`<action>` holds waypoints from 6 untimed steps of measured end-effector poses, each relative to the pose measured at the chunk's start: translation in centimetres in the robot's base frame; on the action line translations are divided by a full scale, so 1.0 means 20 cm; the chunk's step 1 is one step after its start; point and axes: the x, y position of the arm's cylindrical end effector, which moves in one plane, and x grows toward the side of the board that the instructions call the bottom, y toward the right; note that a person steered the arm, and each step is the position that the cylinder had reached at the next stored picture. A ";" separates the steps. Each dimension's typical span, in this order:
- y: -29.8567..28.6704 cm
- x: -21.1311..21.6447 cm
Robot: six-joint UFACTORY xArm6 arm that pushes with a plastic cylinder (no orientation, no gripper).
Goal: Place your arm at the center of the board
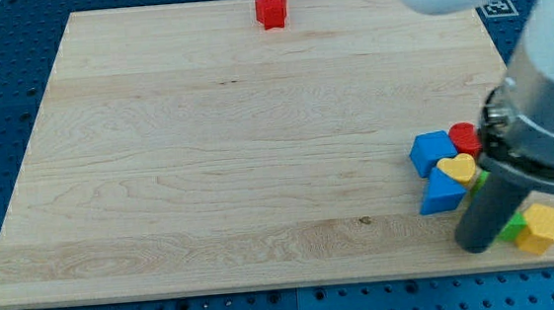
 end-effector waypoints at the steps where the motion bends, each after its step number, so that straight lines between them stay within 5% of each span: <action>1: 0.00 0.02; 3: -0.63 0.00; 6: -0.89 -1.14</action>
